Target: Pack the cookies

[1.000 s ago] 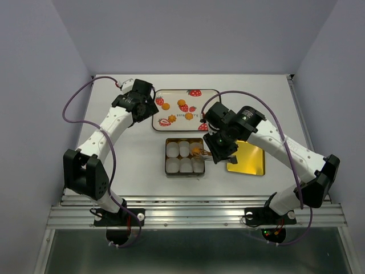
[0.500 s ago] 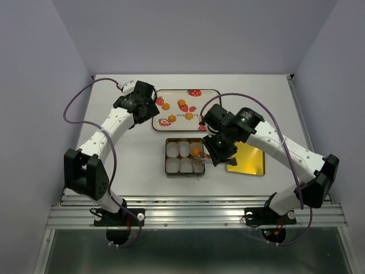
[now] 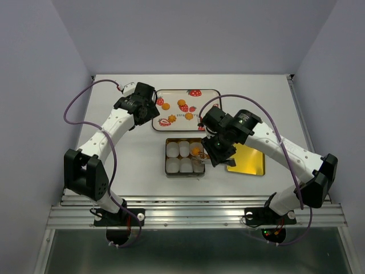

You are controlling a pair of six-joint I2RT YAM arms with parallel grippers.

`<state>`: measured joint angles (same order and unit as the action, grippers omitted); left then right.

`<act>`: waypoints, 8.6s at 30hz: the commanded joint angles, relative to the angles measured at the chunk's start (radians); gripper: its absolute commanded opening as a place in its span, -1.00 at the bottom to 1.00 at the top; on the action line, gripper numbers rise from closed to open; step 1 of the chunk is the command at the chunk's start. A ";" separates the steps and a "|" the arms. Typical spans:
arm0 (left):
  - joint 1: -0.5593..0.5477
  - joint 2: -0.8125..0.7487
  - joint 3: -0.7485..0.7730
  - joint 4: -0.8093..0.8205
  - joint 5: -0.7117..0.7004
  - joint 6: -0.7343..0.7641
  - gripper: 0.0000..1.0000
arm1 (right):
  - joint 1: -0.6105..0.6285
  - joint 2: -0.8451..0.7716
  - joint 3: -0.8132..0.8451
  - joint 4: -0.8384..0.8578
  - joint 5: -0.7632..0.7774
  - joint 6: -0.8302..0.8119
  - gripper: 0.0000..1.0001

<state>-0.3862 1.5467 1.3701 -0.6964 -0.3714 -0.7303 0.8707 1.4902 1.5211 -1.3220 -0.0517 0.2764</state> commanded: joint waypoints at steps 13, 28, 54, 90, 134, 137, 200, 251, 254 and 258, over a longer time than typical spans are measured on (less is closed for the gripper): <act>-0.006 -0.043 -0.005 -0.003 -0.038 0.008 0.98 | 0.016 -0.019 -0.010 0.055 0.016 -0.014 -0.06; -0.006 -0.043 0.020 -0.021 -0.044 0.008 0.98 | 0.016 0.001 0.086 0.075 0.101 0.001 -0.09; -0.006 -0.059 0.181 -0.180 -0.031 -0.009 0.98 | -0.225 0.508 0.657 0.178 0.296 0.011 -0.11; -0.003 -0.065 0.103 -0.137 -0.026 0.022 0.98 | -0.257 0.605 0.545 0.280 0.179 -0.052 0.00; -0.002 -0.077 0.067 -0.112 -0.031 0.025 0.98 | -0.202 0.610 0.560 0.290 0.285 -0.059 -0.19; -0.002 -0.076 0.072 -0.112 -0.034 0.026 0.98 | -0.202 0.598 0.570 0.314 0.289 -0.052 -0.19; -0.002 -0.027 0.046 -0.081 -0.041 -0.015 0.98 | -0.072 0.104 0.106 0.224 -0.068 -0.155 -0.17; 0.000 -0.023 0.017 -0.063 -0.057 0.014 0.98 | -0.044 0.137 0.014 0.323 -0.008 -0.149 -0.08; -0.002 -0.022 0.018 -0.061 -0.060 0.017 0.98 | -0.044 0.137 0.010 0.322 -0.010 -0.148 -0.07; 0.000 -0.022 0.018 -0.061 -0.061 0.019 0.98 | -0.044 0.137 0.010 0.319 -0.008 -0.152 -0.03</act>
<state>-0.3859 1.5558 1.3849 -0.7589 -0.3977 -0.7277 0.8173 1.6295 1.5337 -1.0378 -0.0742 0.1310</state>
